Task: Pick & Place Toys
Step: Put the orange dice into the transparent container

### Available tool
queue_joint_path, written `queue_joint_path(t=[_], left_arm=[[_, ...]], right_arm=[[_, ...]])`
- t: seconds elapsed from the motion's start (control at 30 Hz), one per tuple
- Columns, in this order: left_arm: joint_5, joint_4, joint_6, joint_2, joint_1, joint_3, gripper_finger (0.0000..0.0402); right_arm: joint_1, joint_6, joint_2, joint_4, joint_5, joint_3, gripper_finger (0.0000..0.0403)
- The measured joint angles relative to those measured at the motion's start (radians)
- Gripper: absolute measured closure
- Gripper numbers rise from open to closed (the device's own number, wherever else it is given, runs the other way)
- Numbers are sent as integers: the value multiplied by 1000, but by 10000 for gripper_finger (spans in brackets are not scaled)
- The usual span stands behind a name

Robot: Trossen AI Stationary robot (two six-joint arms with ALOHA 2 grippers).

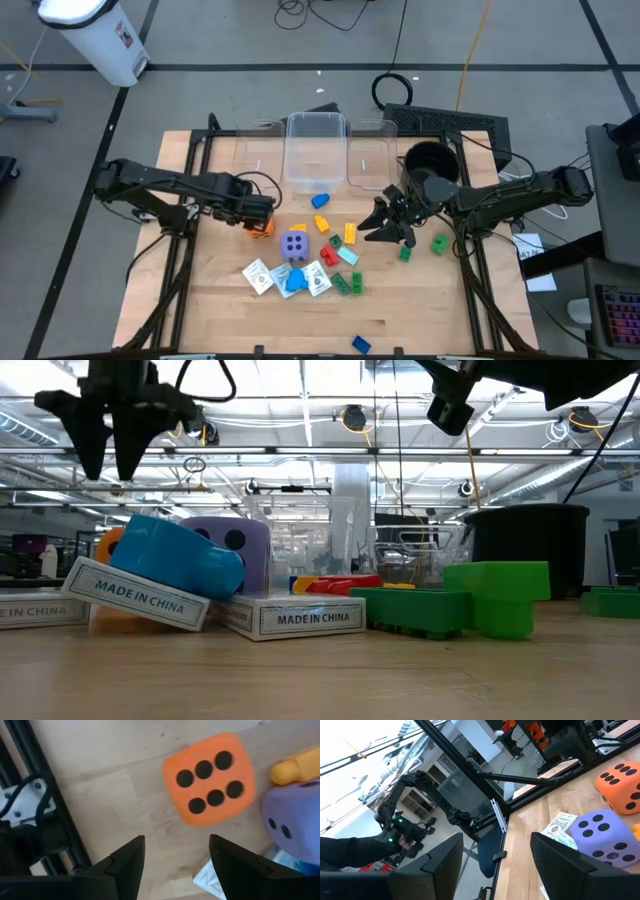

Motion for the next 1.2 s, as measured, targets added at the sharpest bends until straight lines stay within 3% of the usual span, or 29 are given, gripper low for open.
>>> queue_joint_path(t=[0.3, 0.4, 0.6, 0.67, 0.83, 1.2], left_arm=[[-13, 41, 14, 0, -1, -27, 190], [-13, 41, 21, 0, -1, -27, 235], [-37, 42, 27, 0, -1, -27, 371], [-53, 42, 14, 0, -1, -27, 392], [-58, 42, -3, 0, 12, -27, 344], [-31, 44, -23, 0, 60, -27, 140]], right_arm=[[0, 0, 0, -3, 0, 0, 177], [0, 1, 0, -4, 0, 0, 177], [0, 1, 0, -8, 0, 0, 177], [0, 1, 0, -8, 0, 0, 177], [0, -2, 0, -8, 1, 0, 177], [0, -3, 0, -8, 2, 0, 177]])
